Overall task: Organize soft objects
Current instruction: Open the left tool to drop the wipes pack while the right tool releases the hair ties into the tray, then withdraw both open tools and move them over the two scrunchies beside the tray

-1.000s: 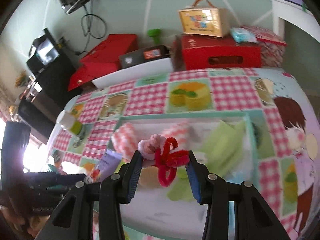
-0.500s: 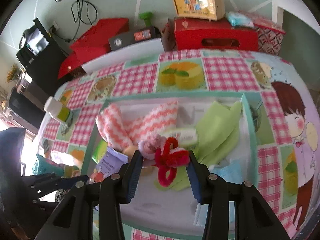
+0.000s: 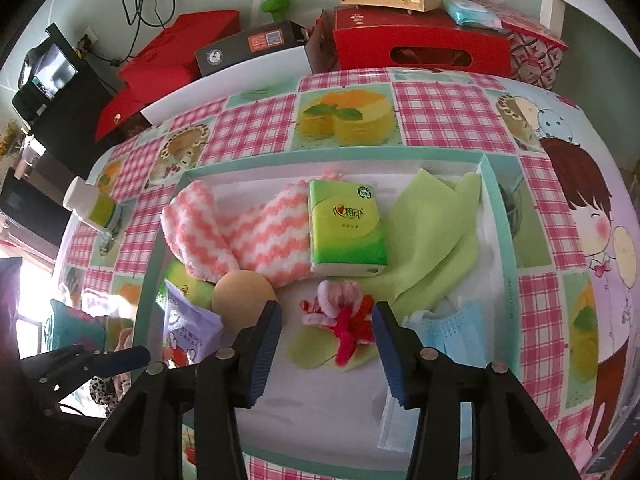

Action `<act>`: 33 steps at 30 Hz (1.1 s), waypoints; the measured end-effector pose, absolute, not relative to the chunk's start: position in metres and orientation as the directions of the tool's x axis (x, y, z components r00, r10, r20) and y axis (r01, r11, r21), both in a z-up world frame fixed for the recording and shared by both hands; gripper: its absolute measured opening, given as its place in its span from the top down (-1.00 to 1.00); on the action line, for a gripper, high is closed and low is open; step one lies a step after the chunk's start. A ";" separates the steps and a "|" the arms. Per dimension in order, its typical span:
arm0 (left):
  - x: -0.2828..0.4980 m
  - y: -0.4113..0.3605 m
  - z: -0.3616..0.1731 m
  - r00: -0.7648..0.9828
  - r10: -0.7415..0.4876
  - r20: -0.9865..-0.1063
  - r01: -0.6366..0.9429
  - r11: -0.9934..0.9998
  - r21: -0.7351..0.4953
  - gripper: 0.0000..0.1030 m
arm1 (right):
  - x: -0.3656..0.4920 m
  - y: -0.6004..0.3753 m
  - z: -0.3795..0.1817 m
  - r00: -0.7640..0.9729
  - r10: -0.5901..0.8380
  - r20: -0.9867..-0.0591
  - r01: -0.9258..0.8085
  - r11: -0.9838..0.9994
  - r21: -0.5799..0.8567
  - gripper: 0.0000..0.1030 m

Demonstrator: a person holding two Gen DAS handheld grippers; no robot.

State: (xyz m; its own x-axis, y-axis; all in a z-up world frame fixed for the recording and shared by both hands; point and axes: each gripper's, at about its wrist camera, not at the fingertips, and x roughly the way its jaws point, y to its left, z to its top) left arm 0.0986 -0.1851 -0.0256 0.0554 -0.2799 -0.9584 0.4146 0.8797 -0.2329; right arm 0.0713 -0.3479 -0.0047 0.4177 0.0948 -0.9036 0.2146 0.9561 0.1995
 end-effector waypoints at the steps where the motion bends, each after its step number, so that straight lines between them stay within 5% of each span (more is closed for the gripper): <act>1: 0.098 -0.184 -0.022 0.059 -0.284 -0.957 0.415 0.879 -0.235 -0.42 | 0.071 -0.348 -0.003 0.421 0.092 -0.902 0.216 0.956 0.199 -0.02; 21: 0.110 -0.129 0.008 0.177 -0.271 -0.946 0.320 0.925 -0.205 -0.47 | 0.069 -0.334 0.009 0.435 0.077 -0.897 0.185 0.968 0.172 -0.08; 24: 0.111 -0.118 0.008 0.203 -0.261 -0.944 0.288 0.937 -0.198 -0.69 | 0.068 -0.330 0.008 0.428 0.073 -0.901 0.182 0.969 0.165 -0.16; 33: 0.108 -0.095 0.005 0.242 -0.247 -0.939 0.211 0.957 -0.197 -0.71 | 0.058 -0.314 0.004 0.412 0.060 -0.909 0.187 0.971 0.149 -0.52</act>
